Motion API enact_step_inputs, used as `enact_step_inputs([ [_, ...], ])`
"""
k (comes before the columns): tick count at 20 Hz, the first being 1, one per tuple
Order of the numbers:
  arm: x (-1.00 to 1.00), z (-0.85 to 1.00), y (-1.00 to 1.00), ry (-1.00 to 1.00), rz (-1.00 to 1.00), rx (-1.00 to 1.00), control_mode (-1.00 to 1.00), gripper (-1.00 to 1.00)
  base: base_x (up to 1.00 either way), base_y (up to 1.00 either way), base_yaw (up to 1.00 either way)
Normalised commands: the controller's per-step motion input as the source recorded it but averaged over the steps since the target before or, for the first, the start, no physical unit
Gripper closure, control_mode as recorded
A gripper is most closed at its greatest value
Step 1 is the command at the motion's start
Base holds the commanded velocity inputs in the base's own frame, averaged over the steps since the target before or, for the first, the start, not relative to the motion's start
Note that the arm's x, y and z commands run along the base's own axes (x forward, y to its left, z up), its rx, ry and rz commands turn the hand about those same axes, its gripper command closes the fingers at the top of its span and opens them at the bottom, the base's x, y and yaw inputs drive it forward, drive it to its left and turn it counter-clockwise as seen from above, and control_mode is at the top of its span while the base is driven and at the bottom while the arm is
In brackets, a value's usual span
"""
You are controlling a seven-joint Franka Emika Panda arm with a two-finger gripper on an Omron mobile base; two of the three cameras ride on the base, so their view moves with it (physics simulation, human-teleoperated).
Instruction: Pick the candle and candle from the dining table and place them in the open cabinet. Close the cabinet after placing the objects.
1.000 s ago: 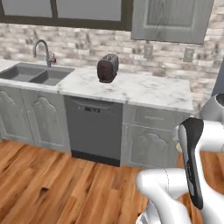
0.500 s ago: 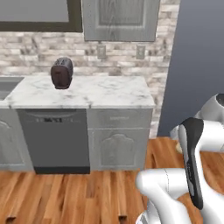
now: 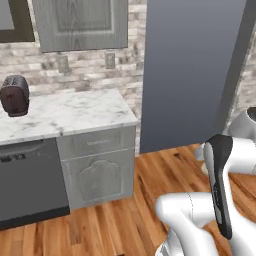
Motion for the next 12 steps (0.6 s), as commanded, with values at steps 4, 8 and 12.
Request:
enact_step_inputs([
  [4,0.00,0.00,0.00,0.00,0.00,0.00,1.00,1.00,0.13,0.23,-0.41],
  [8,0.00,0.00,0.00,0.00,0.00,0.00,1.00,1.00,0.11,0.26,-0.41],
  [12,0.00,0.00,0.00,0.00,0.00,0.00,1.00,1.00,0.13,0.31,-0.37],
])
